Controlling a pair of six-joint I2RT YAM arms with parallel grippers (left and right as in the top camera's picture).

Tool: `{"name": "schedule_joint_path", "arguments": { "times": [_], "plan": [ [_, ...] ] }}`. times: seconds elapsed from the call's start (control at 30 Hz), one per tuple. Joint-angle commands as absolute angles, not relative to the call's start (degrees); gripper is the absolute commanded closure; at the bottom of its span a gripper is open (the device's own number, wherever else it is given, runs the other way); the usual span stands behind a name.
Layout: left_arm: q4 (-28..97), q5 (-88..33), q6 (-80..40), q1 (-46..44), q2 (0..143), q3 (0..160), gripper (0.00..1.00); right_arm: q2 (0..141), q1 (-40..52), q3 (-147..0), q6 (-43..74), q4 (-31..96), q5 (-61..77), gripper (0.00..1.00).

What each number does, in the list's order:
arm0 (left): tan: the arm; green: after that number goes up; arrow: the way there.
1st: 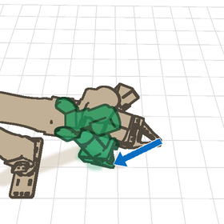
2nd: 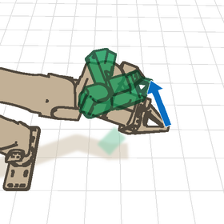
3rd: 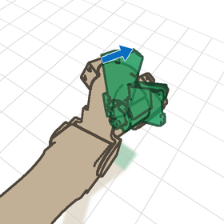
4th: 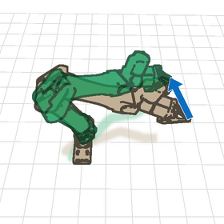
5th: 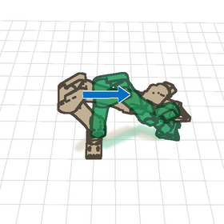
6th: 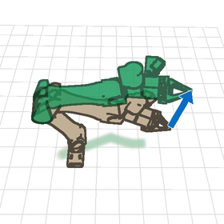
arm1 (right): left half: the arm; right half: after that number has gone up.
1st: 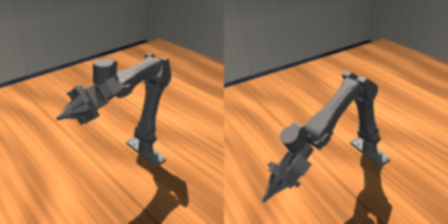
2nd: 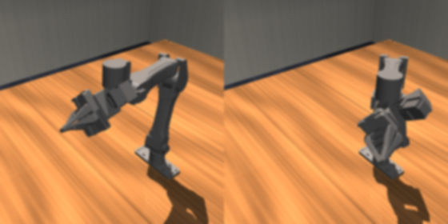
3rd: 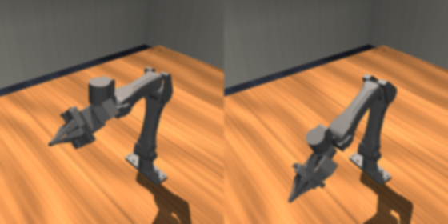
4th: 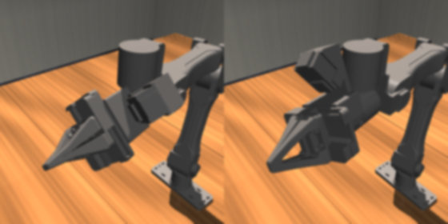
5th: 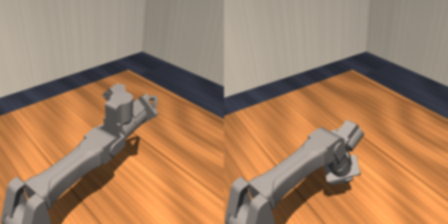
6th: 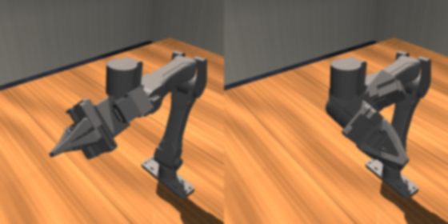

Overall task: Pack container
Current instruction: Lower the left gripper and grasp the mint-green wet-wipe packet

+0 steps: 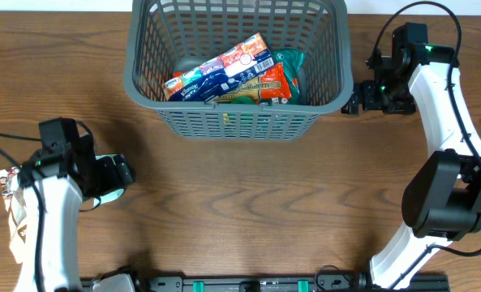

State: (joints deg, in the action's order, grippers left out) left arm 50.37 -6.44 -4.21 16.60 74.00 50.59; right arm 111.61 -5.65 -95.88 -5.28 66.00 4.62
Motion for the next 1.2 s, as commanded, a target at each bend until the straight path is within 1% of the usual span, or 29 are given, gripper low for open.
{"name": "schedule_joint_path", "arguments": {
  "times": [0.0,0.1,0.27,0.53,0.6,0.63,0.7,0.77,0.83,0.93,1.0,1.03,1.1,1.17],
  "plan": [
    [47.79,-7.31,-0.99,17.69,78.56,50.78,0.01,111.66,-5.96,-95.77,-6.09,65.82,4.54,0.01],
    [45.58,-7.09,3.64,17.74,82.91,50.78,0.01,111.66,-5.98,-95.77,-6.11,65.76,4.54,0.01],
    [42.11,-5.30,7.94,18.48,89.86,50.78,0.01,111.66,-5.98,-95.77,-6.15,65.78,4.51,0.01],
    [36.95,-5.34,10.96,21.41,96.57,50.78,0.02,111.66,-5.98,-95.77,-6.31,66.22,4.51,0.01],
    [36.75,-5.34,12.03,21.78,97.19,50.78,0.00,111.66,-5.98,-95.77,-6.31,66.22,4.51,0.01],
    [36.75,-5.34,12.03,21.87,97.43,50.78,0.03,111.66,-5.98,-95.77,-6.31,66.24,4.51,0.01],
    [36.73,-5.34,12.03,21.85,97.65,50.78,0.20,111.66,-5.98,-95.77,-6.31,66.24,4.51,0.01],
    [36.75,-5.37,11.99,21.85,97.69,50.78,0.41,111.66,-5.98,-95.77,-6.31,66.22,4.51,0.01],
    [36.99,-5.41,11.94,21.85,97.69,50.81,0.55,111.66,-5.98,-95.77,-6.33,66.22,4.51,0.01],
    [38.06,-6.07,11.22,21.80,97.58,50.94,0.66,111.66,-5.98,-95.77,-6.33,66.19,4.51,0.01],
    [39.27,-7.55,9.80,21.80,97.25,51.59,0.80,111.66,-5.98,-95.77,-6.31,66.19,4.51,0.01],
    [39.88,-7.57,8.08,21.80,96.92,52.18,0.94,111.66,-5.98,-95.77,-6.31,66.22,4.51,0.01],
    [41.36,-7.57,4.10,21.80,96.03,53.91,0.94,111.66,-5.98,-95.77,-6.31,66.22,4.51,0.01],
    [44.03,-8.08,2.68,21.78,94.65,56.77,0.94,111.66,-5.98,-95.77,-6.31,66.22,4.51,0.01]
  ]
}}
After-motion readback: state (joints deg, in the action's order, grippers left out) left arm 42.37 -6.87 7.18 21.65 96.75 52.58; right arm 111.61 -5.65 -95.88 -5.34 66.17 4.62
